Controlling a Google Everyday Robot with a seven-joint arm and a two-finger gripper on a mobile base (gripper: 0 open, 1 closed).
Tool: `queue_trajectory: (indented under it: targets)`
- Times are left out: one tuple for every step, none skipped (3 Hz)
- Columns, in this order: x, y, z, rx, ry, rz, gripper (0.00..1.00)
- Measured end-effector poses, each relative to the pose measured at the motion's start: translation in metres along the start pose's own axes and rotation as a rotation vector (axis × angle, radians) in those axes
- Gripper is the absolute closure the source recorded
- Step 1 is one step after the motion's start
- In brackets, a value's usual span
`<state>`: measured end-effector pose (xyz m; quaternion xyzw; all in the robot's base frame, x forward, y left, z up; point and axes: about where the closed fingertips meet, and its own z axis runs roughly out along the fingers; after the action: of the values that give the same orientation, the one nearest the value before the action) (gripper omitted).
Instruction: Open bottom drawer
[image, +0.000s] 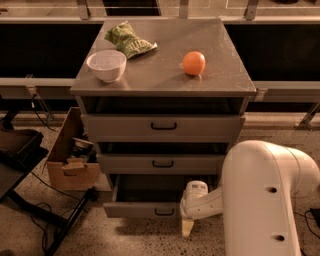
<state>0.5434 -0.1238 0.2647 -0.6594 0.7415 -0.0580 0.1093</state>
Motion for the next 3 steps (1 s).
queue_trajectory:
  targets:
    - [0.001, -0.035, 0.023, 0.048, -0.014, -0.088, 0.00]
    - [0.017, -0.058, 0.062, 0.034, 0.028, -0.075, 0.00]
    - [0.029, -0.059, 0.069, 0.015, 0.047, -0.010, 0.00]
